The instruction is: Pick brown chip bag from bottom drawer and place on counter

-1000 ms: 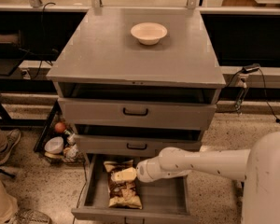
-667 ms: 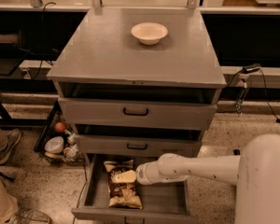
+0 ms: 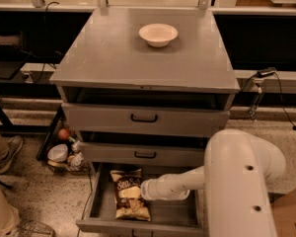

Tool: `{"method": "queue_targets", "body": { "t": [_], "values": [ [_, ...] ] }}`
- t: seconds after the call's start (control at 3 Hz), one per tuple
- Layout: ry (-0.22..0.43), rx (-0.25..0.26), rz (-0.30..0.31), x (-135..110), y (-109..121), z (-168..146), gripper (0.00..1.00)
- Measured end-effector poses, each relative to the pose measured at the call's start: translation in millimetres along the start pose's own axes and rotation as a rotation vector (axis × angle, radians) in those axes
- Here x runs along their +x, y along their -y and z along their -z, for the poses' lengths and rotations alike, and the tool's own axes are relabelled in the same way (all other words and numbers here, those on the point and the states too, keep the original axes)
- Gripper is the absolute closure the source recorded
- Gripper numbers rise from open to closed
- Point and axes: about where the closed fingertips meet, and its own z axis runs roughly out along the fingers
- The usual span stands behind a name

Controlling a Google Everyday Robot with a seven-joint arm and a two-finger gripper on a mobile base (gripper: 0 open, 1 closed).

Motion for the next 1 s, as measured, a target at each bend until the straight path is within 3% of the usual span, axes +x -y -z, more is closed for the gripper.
{"method": "queue_targets", "body": {
  "t": [0.67, 1.0],
  "values": [
    [0.013, 0.106, 0.051, 0, 16, -80, 0.0],
    [-0.002, 0.119, 0.071, 2, 14, -114, 0.0]
  ]
}}
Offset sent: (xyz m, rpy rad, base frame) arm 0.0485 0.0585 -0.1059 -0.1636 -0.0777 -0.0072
